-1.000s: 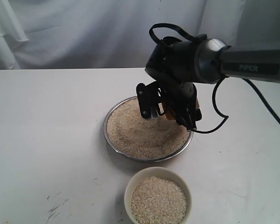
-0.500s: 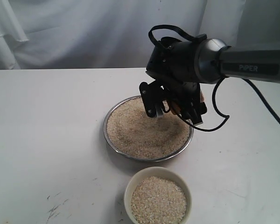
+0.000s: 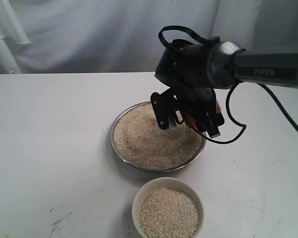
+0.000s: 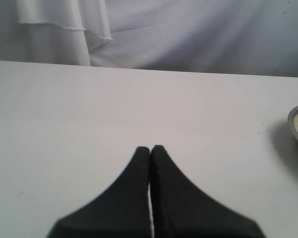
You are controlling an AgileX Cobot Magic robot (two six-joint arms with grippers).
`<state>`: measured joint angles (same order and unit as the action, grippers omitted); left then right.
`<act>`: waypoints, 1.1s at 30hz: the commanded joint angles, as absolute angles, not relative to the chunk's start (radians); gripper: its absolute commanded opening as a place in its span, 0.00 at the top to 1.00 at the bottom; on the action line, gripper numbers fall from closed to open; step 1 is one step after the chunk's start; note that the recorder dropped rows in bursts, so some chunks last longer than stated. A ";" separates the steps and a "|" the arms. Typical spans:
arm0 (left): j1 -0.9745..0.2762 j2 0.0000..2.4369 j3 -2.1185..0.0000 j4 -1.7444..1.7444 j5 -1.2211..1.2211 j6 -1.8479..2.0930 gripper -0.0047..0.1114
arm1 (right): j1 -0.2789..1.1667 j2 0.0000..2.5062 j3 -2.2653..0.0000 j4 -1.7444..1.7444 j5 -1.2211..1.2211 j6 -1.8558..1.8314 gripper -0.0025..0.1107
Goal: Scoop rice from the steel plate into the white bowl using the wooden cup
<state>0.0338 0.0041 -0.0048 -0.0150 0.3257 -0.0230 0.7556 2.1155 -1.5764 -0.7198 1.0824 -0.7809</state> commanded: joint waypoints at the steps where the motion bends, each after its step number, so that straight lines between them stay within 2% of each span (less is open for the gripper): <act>1: 0.031 0.000 0.000 -0.014 0.319 -0.024 0.96 | 0.757 2.127 -1.578 -0.728 1.096 -0.787 0.98; 25: 0.031 0.000 0.000 -0.014 0.319 -0.024 0.96 | 0.826 2.221 -1.578 -0.798 1.101 -0.773 0.98; 33: 0.031 0.000 0.000 -0.014 0.319 -0.024 0.96 | 0.861 2.262 -1.651 -0.789 1.091 -0.748 0.98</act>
